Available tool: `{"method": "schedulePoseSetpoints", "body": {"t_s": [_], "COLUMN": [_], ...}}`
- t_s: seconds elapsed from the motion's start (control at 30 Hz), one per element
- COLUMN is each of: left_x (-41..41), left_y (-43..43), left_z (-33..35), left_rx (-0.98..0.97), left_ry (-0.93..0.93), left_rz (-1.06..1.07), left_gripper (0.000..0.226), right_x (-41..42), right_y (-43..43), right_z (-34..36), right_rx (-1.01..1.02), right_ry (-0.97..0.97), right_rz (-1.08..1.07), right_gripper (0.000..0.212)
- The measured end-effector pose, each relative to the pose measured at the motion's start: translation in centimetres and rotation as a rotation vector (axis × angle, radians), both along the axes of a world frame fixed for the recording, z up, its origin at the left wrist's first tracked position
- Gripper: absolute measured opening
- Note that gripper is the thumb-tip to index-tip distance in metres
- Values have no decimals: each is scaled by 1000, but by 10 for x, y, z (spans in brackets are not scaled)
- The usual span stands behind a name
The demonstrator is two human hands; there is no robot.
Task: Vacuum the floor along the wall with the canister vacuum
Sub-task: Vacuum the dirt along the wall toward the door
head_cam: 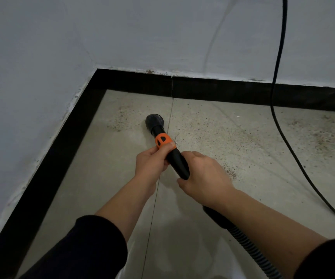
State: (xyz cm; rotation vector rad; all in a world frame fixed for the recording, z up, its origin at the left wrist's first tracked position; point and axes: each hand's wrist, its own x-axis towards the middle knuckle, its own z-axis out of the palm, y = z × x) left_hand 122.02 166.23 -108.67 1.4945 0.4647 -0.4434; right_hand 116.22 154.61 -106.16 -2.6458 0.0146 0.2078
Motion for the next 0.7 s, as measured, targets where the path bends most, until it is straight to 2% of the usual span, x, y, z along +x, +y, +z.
{"method": "schedulePoseSetpoints", "body": {"t_s": [0.33, 0.7], "left_x": [9, 16], "left_y": [9, 42], "left_z": [6, 4], "left_rx": [-184, -186], "left_ry": [52, 54], "left_rz": [167, 233], "left_gripper": [13, 16], "right_x": [18, 33], "right_y": [7, 34], "right_z": [-2, -2], "right_rx": [59, 107], "right_ry": [-14, 14], "right_rz": [-37, -13], "right_gripper": [24, 26]}}
